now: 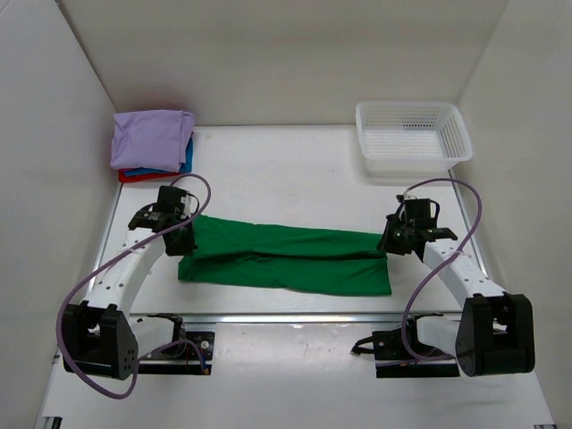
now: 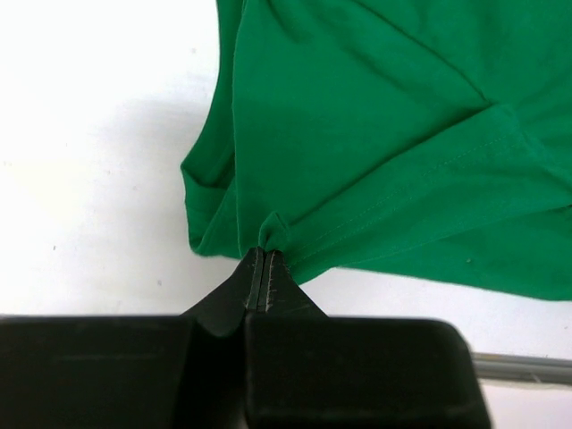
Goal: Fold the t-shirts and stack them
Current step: Fold the other side of the tshirt into a rectangle
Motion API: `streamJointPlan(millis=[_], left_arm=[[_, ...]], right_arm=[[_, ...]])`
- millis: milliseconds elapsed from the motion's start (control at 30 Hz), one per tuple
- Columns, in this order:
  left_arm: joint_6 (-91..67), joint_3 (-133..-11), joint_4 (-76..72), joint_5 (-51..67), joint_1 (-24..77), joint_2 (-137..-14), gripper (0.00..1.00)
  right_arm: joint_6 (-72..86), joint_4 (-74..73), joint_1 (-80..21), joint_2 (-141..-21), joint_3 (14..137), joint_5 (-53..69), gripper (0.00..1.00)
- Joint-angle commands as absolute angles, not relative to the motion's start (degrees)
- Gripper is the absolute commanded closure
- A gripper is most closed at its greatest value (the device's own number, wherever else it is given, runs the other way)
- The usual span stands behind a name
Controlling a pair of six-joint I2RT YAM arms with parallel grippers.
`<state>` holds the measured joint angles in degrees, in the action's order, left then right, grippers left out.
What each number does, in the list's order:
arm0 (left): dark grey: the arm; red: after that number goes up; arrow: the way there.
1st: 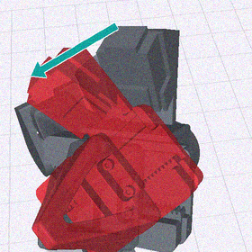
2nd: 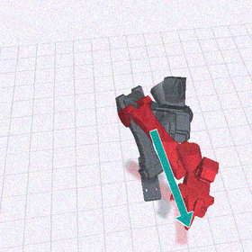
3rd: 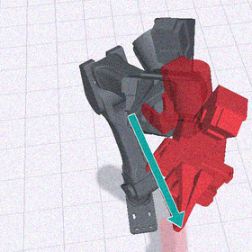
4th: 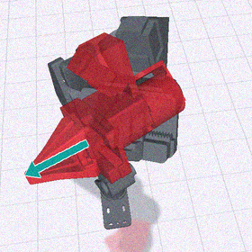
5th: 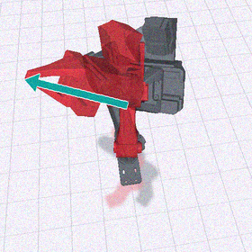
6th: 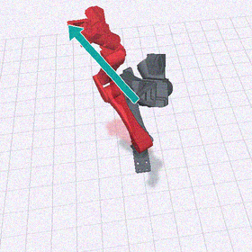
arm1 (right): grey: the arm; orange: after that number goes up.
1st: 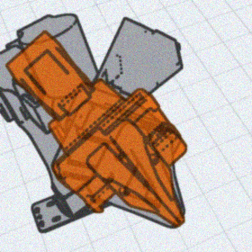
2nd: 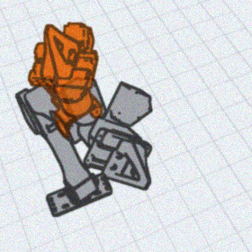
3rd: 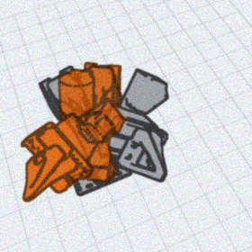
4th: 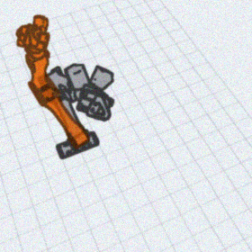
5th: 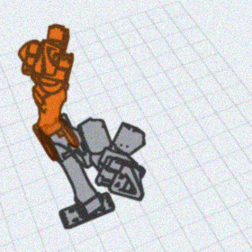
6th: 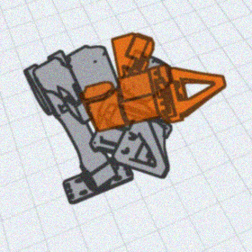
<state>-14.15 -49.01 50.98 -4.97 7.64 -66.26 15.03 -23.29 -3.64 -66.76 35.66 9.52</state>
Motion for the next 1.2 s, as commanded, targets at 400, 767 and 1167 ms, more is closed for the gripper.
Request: streamJointPlan(millis=[400,767,1167], left_arm=[[-18.89,-49.75,55.90,-0.96,11.16,-66.19,1.00],[-20.56,-45.35,60.20,-1.92,8.26,-61.53,0.60],[-31.37,-44.22,47.56,-2.20,14.76,-64.33,0.70]], right_arm=[[15.38,-24.26,-2.11,-65.74,35.06,9.75,1.00],[13.98,-27.33,-3.42,-65.13,38.66,7.65,0.45],[13.36,-18.46,-9.13,-67.93,38.85,13.97,0.77]])
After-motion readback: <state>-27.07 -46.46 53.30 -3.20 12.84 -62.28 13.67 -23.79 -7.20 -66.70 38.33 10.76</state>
